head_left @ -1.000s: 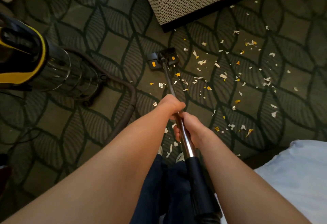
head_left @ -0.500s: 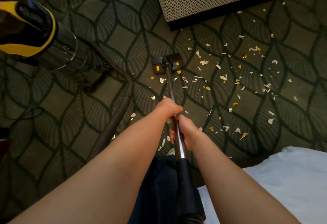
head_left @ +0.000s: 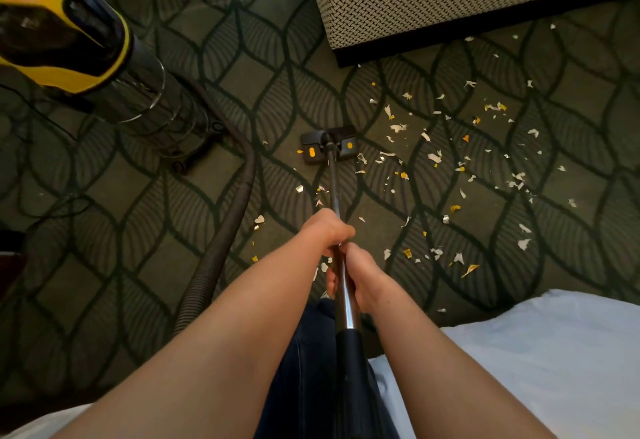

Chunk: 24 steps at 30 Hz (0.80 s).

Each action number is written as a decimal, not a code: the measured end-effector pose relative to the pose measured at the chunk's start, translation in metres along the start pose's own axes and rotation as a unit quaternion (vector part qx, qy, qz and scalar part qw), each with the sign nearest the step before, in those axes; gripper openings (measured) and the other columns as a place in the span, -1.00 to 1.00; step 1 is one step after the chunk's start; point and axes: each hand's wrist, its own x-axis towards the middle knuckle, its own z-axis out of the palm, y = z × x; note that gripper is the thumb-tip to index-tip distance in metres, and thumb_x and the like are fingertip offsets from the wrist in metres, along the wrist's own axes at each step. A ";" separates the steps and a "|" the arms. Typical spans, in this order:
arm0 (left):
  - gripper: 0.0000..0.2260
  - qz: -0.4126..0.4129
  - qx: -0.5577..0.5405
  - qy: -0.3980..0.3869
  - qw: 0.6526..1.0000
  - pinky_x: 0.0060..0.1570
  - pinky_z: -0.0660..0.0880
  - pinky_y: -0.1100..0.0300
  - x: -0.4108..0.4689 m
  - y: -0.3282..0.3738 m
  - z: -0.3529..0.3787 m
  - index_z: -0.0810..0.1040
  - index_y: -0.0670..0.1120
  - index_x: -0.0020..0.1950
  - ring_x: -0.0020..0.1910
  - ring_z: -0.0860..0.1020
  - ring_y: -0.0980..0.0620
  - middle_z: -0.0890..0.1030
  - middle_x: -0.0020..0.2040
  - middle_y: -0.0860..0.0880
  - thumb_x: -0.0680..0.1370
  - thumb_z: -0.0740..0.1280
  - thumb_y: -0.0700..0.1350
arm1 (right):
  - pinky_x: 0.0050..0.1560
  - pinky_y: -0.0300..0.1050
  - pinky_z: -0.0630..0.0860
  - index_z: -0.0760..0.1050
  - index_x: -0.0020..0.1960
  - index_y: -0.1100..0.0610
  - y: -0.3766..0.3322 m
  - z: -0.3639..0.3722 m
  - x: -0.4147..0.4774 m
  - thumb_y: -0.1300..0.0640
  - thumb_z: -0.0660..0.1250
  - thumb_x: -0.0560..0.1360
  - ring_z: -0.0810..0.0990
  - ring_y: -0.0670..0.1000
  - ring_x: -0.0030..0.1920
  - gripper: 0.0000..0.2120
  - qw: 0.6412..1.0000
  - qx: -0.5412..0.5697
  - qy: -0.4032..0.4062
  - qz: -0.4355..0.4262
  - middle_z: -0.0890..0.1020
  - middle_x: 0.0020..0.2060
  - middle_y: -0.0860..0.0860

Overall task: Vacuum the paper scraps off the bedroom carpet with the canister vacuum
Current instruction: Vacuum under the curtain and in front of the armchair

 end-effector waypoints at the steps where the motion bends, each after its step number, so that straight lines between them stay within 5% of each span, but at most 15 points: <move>1: -0.80 0.000 -0.001 -0.001 1.000 -0.05 0.63 0.04 -0.002 -0.004 0.002 0.52 -0.15 0.01 -0.16 0.65 -0.04 0.64 -0.12 -0.12 0.48 0.37 -0.06 | -0.52 -0.22 0.42 0.54 0.00 0.18 0.004 0.000 -0.001 -0.13 0.13 0.63 0.41 -0.06 -0.50 -0.60 1.000 0.002 0.003 0.003 0.44 -0.47 0.04; 17: -0.77 -0.002 -0.080 -0.016 0.997 -0.06 0.64 0.02 -0.007 -0.021 0.002 0.50 -0.19 0.08 -0.12 0.66 -0.08 0.64 -0.05 -0.16 0.46 0.37 -0.16 | -0.53 -0.20 0.44 0.56 0.13 0.21 0.022 0.008 -0.016 -0.07 0.13 0.64 0.44 -0.03 -0.55 -0.61 0.995 -0.038 0.061 -0.073 0.46 -0.50 0.06; 24: -0.70 0.070 -0.081 0.007 0.994 -0.06 0.62 0.06 -0.003 0.024 -0.017 0.44 -0.14 0.13 -0.09 0.61 -0.06 0.60 -0.01 -0.12 0.43 0.36 -0.10 | -0.54 -0.20 0.46 0.52 0.15 0.15 -0.013 0.013 -0.022 -0.05 0.10 0.65 0.46 -0.01 -0.54 -0.66 0.985 -0.019 0.083 -0.151 0.48 -0.44 0.09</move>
